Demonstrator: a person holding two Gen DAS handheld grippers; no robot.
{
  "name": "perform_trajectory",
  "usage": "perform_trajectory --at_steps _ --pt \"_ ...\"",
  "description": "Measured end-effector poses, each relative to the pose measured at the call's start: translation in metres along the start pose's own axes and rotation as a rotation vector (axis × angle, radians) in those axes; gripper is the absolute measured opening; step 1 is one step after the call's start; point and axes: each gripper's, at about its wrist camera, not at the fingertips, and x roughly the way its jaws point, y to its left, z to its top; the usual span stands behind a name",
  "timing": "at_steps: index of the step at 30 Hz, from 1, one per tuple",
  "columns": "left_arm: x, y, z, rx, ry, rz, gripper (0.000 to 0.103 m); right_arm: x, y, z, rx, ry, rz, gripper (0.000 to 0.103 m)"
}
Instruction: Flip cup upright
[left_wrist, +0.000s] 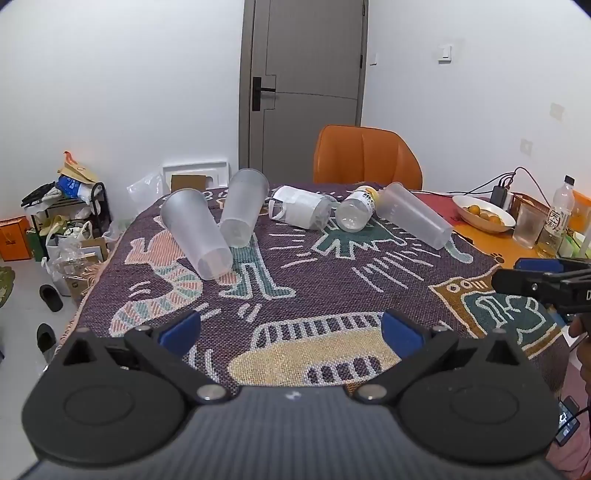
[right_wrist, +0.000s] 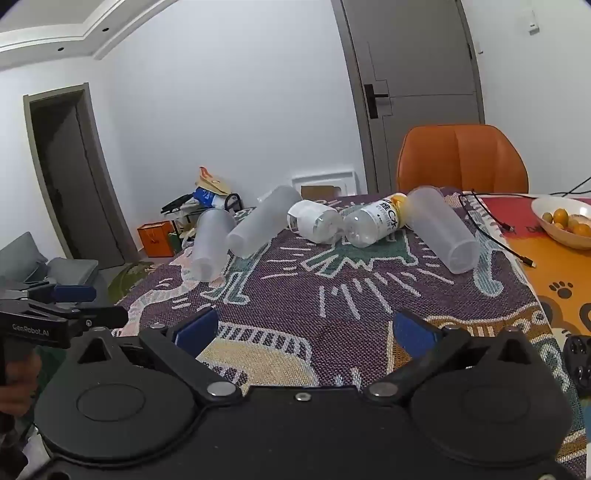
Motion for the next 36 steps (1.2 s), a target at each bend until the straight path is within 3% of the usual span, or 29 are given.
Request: perform_trajectory --at_steps 6,15,36 --pt "-0.002 -0.002 -0.003 0.009 -0.005 0.002 0.103 -0.005 0.000 -0.006 -0.009 -0.026 0.008 0.103" --pt "-0.005 -0.006 -0.005 -0.002 -0.008 -0.019 0.103 0.003 -0.001 -0.006 -0.010 0.020 0.006 0.103" --pt "-0.005 -0.007 -0.004 0.002 -0.009 -0.040 0.103 0.005 -0.002 -0.010 -0.015 0.028 0.010 0.103"
